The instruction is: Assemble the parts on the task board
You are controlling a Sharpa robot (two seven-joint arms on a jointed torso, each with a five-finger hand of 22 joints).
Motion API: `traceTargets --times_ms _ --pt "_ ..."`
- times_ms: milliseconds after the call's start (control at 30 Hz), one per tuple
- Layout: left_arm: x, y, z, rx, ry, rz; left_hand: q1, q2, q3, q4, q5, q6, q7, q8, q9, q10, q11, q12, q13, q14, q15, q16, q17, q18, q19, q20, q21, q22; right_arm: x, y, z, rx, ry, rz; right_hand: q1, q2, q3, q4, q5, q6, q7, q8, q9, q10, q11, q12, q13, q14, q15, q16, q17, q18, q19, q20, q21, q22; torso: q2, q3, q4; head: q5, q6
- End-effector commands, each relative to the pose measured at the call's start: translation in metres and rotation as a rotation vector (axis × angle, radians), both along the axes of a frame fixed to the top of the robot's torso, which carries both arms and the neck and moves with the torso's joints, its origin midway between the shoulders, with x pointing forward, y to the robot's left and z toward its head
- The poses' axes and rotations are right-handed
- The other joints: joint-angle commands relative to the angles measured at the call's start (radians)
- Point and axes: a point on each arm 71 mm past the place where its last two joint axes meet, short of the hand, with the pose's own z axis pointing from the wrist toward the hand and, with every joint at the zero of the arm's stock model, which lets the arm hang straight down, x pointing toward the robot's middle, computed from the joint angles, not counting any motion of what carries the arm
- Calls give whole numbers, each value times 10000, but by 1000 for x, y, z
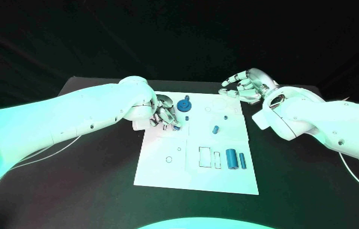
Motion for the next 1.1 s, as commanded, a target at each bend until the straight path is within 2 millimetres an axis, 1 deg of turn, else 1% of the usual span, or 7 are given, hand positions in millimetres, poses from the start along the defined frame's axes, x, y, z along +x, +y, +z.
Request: traceTargets --times_ms 33,367,533,600,833,933,1100 --pt "-2 2 4 -754 114 454 -175 -68 1520 -1422 41 -49 -43 66 700 76 -30 -36 -11 731 -67 40 2041 -193 -43 5 47 6 -1 1 0 -101 -1 179 -91 4 39 -5 -8 20 -14 32 13 22 -12 49 813 1007 -86 -33 2417 59 855 -68 -33 2265 7 -4 17 20 17" --pt "-4 14 9 -936 -155 779 -285 -113 1737 -1568 41 -22 -51 107 786 133 -41 -18 11 757 -79 66 2087 -202 -10 5 72 56 -1 0 0 -104 6 181 -106 7 43 -4 6 23 -15 42 18 24 -14 50 813 1005 -88 -37 2409 63 849 -70 -46 2255 14 -8 15 56 -14" --pt "-3 15 10 -456 -684 588 -331 -131 1826 -1627 39 -11 -54 118 817 160 -47 -10 23 766 -84 74 2101 -200 -15 4 70 46 -1 -1 -1 -113 18 167 -118 4 42 -3 11 24 -16 47 20 18 -14 43 806 1005 -89 -39 2405 62 850 -71 -44 2257 -1 -13 33 49 -52" --pt "-3 14 10 -207 -886 448 -360 -143 1892 -1677 44 2 -59 128 840 190 -53 5 43 777 -90 85 2121 -197 -20 3 67 35 -1 -1 -1 -115 22 159 -118 4 42 -3 11 24 -16 47 20 18 -14 43 806 1005 -89 -39 2405 62 850 -71 -44 2257 2 -12 26 53 -73" --pt "-2 10 8 336 -1226 141 -579 -300 2395 -2027 84 71 -74 171 975 299 -80 18 83 819 -121 123 2189 -205 30 -19 96 86 -1 0 -1 -113 38 149 -118 4 42 -3 11 24 -16 47 20 18 -14 43 806 1005 -89 -39 2405 62 850 -71 -44 2257 32 -8 -26 101 -76" --pt "-2 9 7 450 -1270 72 -795 -395 2767 -2248 184 135 -82 222 1073 364 -94 24 91 847 -137 150 2239 -222 95 -30 142 171 -1 0 -2 -113 43 152 -134 1 40 0 15 25 -17 53 22 20 -15 45 807 1005 -89 -39 2405 65 844 -72 -56 2247 33 -11 -25 90 -86" --pt "-2 6 4 583 -1284 -41 -1004 -464 2966 -2384 238 184 -103 258 1144 440 -114 56 118 882 -153 188 2305 -236 148 -41 178 241 -1 0 -2 -106 34 149 -133 -2 40 -3 16 25 -17 54 23 22 -16 47 809 1004 -90 -40 2403 66 843 -72 -59 2245 23 -2 -14 78 -129"
